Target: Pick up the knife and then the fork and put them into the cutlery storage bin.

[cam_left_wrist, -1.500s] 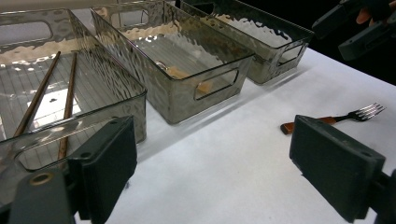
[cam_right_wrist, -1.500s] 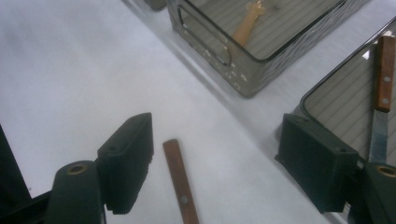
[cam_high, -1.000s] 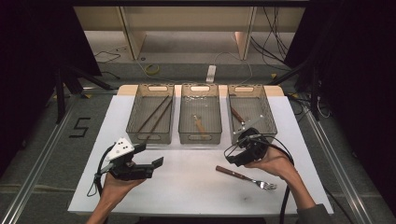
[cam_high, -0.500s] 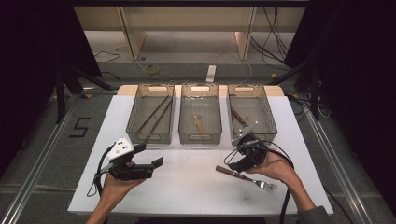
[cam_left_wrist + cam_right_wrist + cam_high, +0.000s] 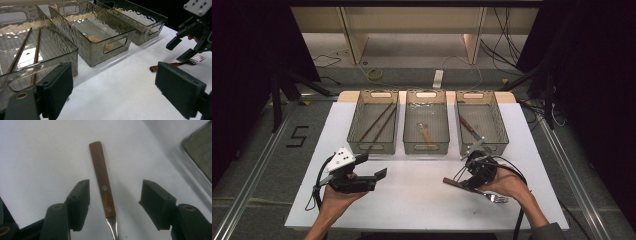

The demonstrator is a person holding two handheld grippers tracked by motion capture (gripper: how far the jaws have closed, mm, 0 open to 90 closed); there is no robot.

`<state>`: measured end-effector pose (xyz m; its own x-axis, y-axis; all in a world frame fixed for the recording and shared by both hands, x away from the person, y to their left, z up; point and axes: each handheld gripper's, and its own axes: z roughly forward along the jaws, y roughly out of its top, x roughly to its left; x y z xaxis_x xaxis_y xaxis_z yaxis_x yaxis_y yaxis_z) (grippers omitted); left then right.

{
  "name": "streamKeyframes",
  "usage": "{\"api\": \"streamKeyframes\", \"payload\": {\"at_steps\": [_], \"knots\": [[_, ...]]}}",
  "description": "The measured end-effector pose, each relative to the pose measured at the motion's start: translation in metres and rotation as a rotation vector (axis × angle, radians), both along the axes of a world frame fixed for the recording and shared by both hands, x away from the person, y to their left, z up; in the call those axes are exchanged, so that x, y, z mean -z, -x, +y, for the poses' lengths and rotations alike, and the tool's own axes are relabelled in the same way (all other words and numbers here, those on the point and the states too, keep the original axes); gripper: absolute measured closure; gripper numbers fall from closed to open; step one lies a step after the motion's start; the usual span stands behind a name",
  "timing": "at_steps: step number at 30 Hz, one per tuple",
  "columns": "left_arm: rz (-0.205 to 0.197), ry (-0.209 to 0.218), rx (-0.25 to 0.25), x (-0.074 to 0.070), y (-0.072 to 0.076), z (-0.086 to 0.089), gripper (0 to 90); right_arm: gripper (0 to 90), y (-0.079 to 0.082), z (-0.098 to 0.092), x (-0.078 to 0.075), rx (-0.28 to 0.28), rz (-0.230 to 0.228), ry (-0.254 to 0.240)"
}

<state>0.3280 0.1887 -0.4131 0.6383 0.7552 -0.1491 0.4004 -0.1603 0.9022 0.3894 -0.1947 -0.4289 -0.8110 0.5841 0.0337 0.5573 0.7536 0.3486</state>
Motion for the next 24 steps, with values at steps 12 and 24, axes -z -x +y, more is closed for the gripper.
{"api": "streamKeyframes", "payload": {"at_steps": [12, 24], "knots": [[-0.002, -0.003, 0.000, 0.000, 0.000, 0.000, 14.2, 49.5, 0.001, 0.003, 0.014, -0.030, 0.043, 0.051], [-0.001, -0.003, 0.000, 0.000, 0.000, -0.001, 14.2, 60.6, 0.003, 0.007, 0.021, -0.052, 0.057, 0.091]]}}
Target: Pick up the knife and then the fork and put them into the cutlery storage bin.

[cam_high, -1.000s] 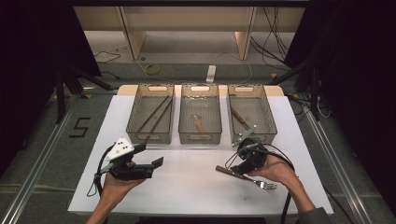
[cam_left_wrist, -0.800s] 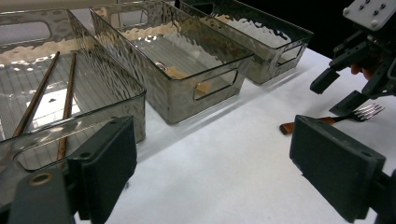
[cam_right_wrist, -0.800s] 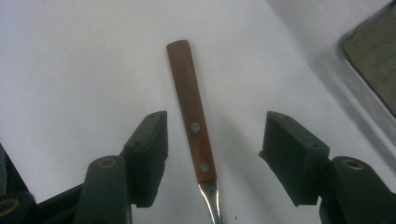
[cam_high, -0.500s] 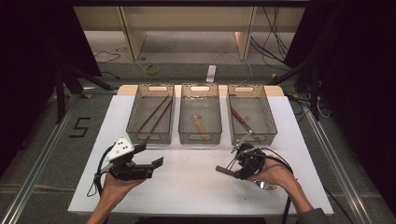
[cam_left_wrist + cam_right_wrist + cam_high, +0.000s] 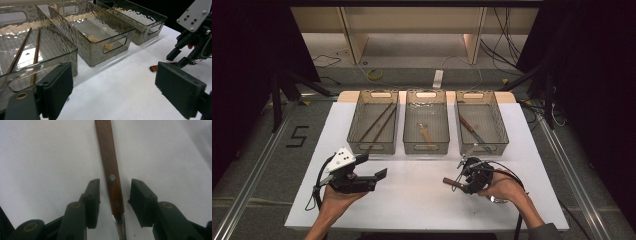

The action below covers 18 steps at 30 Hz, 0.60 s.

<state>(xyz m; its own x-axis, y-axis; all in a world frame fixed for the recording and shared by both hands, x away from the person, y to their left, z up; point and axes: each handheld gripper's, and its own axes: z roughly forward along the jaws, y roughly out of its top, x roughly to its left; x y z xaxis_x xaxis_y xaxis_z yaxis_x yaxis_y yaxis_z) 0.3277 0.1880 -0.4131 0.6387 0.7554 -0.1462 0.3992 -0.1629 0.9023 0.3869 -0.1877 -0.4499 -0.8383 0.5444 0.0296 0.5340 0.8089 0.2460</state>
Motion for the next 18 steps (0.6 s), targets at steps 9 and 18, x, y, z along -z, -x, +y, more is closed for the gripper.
{"api": "streamKeyframes", "payload": {"at_steps": [9, 18], "knots": [[0.000, -0.002, 0.003, 0.0002, -0.0002, -0.0001, 14.2, 65.1, -0.0010, 0.0003, 0.0036, -0.010, 0.005, 0.012], [0.000, -0.003, 0.004, 0.0003, -0.0002, -0.0005, 14.2, 68.8, -0.0010, 0.0018, 0.0059, -0.021, 0.005, 0.033]]}}
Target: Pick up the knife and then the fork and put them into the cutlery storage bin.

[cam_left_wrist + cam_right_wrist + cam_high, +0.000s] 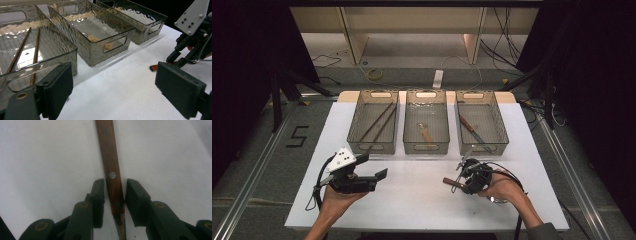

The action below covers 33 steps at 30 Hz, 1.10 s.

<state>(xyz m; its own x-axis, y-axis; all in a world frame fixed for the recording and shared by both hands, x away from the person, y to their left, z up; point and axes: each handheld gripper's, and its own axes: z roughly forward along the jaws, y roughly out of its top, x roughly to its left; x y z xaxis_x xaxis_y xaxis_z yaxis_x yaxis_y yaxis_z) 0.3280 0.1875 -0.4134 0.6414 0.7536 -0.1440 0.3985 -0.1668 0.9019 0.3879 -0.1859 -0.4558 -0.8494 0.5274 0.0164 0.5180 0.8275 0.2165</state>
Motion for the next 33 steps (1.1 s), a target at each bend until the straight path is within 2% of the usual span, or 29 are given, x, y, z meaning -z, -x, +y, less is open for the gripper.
{"api": "streamKeyframes", "payload": {"at_steps": [13, 21, 33], "knots": [[0.001, -0.007, 0.002, 0.0003, 0.0000, -0.0006, 14.2, 72.8, 0.0007, 0.0026, 0.0007, -0.020, -0.014, 0.022], [0.002, -0.006, 0.002, 0.0003, 0.0001, -0.0010, 14.2, 76.3, 0.0005, 0.0051, 0.0002, -0.027, -0.003, 0.037], [0.000, -0.007, 0.002, 0.0002, -0.0001, -0.0009, 14.2, 77.0, 0.0006, 0.0089, -0.0008, -0.036, -0.004, 0.067]]}}
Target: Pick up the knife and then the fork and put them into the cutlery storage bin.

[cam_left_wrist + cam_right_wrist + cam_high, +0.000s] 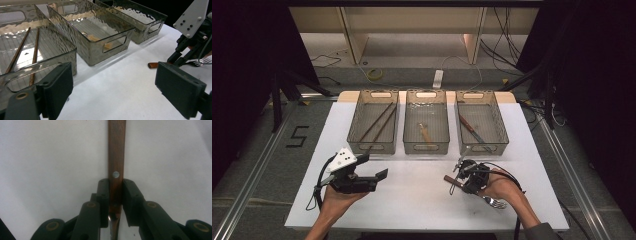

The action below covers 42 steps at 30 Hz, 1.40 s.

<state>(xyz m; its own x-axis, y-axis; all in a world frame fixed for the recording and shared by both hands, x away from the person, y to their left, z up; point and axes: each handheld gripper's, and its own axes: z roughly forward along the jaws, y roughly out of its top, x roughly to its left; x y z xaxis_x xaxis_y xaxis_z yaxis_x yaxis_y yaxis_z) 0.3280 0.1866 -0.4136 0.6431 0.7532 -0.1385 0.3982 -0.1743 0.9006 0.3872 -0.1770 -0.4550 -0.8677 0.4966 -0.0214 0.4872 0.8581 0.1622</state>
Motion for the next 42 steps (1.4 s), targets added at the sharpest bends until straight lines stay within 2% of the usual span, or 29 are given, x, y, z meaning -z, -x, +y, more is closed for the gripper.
{"api": "streamKeyframes", "payload": {"at_steps": [5, 27, 33, 42], "knots": [[0.001, 0.001, -0.001, 0.000, 0.000, 0.000, 14.2, 77.1, -0.001, 0.002, 0.000, -0.006, 0.001, 0.018], [0.004, -0.002, 0.004, 0.000, 0.000, 0.000, 14.2, 77.3, 0.000, 0.004, -0.001, -0.008, 0.000, 0.034], [0.003, -0.002, 0.003, 0.000, 0.000, 0.000, 14.2, 77.5, -0.002, -0.003, -0.009, 0.004, 0.001, -0.025], [0.004, -0.003, 0.003, 0.001, 0.000, -0.001, 14.2, 77.6, -0.006, -0.017, -0.019, 0.065, -0.013, -0.108]]}}
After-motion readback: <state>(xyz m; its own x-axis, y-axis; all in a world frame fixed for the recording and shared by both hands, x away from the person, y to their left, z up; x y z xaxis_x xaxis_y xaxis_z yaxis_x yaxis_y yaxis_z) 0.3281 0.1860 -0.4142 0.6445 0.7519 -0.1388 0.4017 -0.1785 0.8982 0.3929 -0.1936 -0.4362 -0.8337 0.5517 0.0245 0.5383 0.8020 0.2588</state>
